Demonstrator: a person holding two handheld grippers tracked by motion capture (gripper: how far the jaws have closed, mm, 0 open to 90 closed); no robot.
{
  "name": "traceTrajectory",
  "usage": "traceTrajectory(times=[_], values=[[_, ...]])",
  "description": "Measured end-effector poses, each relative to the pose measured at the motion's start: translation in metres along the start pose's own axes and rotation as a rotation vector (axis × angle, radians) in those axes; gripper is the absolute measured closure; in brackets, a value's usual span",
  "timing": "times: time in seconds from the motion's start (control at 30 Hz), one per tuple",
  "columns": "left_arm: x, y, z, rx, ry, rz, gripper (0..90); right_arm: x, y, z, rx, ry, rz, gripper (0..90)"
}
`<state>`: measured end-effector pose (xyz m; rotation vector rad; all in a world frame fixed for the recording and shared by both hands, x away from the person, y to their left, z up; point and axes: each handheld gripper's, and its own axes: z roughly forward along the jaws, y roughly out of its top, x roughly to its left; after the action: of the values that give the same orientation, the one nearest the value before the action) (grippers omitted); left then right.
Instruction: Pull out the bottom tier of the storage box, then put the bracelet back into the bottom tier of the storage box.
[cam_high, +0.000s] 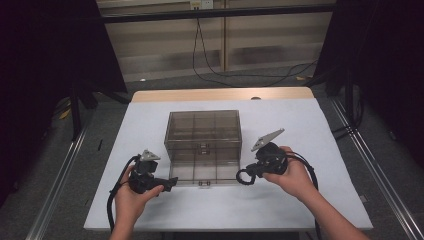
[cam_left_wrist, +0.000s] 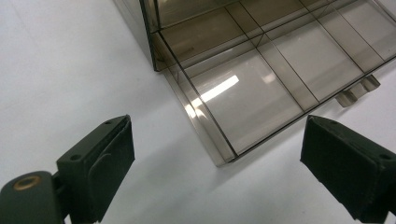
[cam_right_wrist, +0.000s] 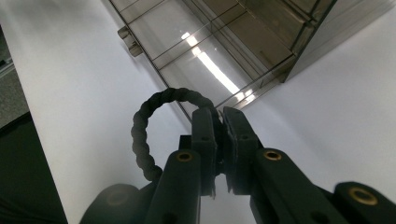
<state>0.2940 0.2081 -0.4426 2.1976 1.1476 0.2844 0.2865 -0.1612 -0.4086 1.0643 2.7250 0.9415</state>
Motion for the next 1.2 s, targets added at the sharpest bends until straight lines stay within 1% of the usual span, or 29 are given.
traceTrajectory(times=[0.07, 0.27, 0.4, 0.5, 0.57, 0.87, 0.93, 1.13, 1.2], values=[[0.0, 0.0, 0.0, 0.002, -0.002, 0.003, 9.7, -0.001, 0.001, 0.0, -0.003, -0.002, -0.007, 83.9], [0.0, 0.001, -0.001, -0.001, -0.007, 0.001, 9.7, -0.002, 0.005, 0.0, -0.013, -0.003, -0.006, 83.9], [0.0, 0.002, -0.001, -0.004, -0.002, 0.002, 9.7, -0.001, 0.008, 0.0, -0.015, -0.007, -0.004, 83.9], [0.0, 0.001, -0.001, 0.003, -0.007, 0.006, 9.7, 0.0, 0.01, 0.0, -0.017, -0.007, -0.004, 83.9], [0.0, 0.001, -0.001, -0.002, -0.001, 0.003, 9.7, 0.0, 0.012, 0.001, -0.023, -0.009, -0.008, 83.9], [0.0, 0.002, -0.002, -0.004, -0.002, 0.003, 9.7, 0.002, 0.022, 0.006, -0.036, -0.01, -0.006, 83.8], [0.001, 0.002, -0.002, 0.0, -0.002, 0.003, 9.7, 0.002, 0.024, 0.007, -0.026, -0.015, -0.008, 83.9], [0.001, 0.001, -0.002, 0.0, -0.003, 0.002, 9.8, 0.003, 0.028, 0.012, -0.023, -0.017, -0.01, 83.9], [0.001, 0.001, -0.003, -0.003, -0.005, -0.006, 9.9, 0.002, 0.029, 0.015, -0.02, -0.018, -0.009, 83.8]])
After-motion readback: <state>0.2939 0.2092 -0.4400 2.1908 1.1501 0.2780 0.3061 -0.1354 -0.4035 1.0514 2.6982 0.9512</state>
